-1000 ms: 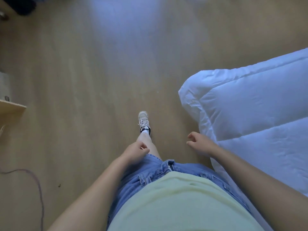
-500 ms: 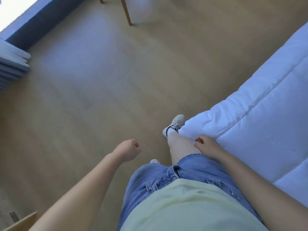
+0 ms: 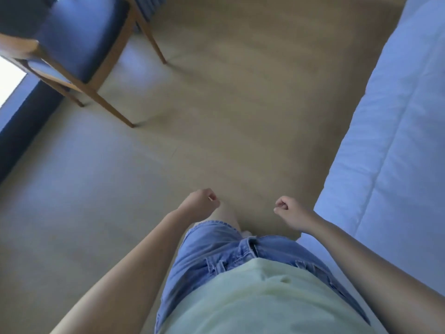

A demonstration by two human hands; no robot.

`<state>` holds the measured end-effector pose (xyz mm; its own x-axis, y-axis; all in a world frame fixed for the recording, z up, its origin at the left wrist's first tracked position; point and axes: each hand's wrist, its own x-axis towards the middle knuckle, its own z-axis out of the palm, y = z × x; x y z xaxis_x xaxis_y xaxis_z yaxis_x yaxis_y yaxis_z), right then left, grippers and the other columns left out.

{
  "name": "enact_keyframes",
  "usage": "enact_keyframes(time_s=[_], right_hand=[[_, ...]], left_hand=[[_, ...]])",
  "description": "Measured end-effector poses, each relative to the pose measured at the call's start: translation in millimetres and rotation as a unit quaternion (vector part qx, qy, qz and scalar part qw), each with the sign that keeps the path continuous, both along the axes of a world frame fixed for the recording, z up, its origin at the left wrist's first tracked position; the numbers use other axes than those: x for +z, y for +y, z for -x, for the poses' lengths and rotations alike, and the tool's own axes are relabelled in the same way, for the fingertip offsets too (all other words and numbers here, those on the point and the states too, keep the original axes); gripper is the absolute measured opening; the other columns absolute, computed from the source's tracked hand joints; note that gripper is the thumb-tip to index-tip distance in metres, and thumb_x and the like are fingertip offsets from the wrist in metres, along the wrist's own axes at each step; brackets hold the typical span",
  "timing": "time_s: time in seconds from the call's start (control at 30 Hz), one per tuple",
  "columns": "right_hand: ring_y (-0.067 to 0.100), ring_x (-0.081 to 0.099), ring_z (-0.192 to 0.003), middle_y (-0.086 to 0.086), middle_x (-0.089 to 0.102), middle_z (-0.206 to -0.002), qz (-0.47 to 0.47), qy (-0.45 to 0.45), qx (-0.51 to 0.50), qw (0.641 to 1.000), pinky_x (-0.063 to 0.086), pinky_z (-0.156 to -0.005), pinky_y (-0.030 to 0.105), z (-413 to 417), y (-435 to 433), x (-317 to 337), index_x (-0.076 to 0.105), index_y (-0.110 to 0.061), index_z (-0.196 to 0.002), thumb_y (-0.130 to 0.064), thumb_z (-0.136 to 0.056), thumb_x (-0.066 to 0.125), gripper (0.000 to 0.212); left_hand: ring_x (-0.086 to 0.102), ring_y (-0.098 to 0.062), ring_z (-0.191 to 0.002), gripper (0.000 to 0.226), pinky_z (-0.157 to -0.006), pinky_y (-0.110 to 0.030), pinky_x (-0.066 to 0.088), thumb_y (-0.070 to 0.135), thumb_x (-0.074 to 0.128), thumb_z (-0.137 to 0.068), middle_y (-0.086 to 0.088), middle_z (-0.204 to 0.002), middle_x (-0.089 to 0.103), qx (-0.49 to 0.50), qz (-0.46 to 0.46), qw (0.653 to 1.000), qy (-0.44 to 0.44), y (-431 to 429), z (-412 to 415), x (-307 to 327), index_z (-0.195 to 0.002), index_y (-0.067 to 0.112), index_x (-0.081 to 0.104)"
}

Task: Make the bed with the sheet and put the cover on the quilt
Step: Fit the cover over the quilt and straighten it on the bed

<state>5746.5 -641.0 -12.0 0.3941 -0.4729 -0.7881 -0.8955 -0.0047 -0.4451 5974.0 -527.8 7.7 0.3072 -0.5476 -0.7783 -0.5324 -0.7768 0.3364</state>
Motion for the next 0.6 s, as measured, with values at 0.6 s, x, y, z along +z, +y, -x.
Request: enact_keyframes(time_s=[0.6], right_hand=[[0.016, 0.047, -0.08, -0.003, 0.052, -0.079, -0.014, 0.045, -0.299, 0.953, 0.045, -0.077, 0.029, -109, -372, 7, 0.044, -0.031, -0.07, -0.023, -0.094, 0.046, 0.025]], left_hand=[[0.054, -0.022, -0.105, 0.013, -0.081, -0.024, 0.038, 0.026, 0.05, -0.094, -0.007, -0.116, 0.061, -0.395, -0.095, 0.914, -0.009, -520, -152, -27, -0.101, 0.018, 0.057]])
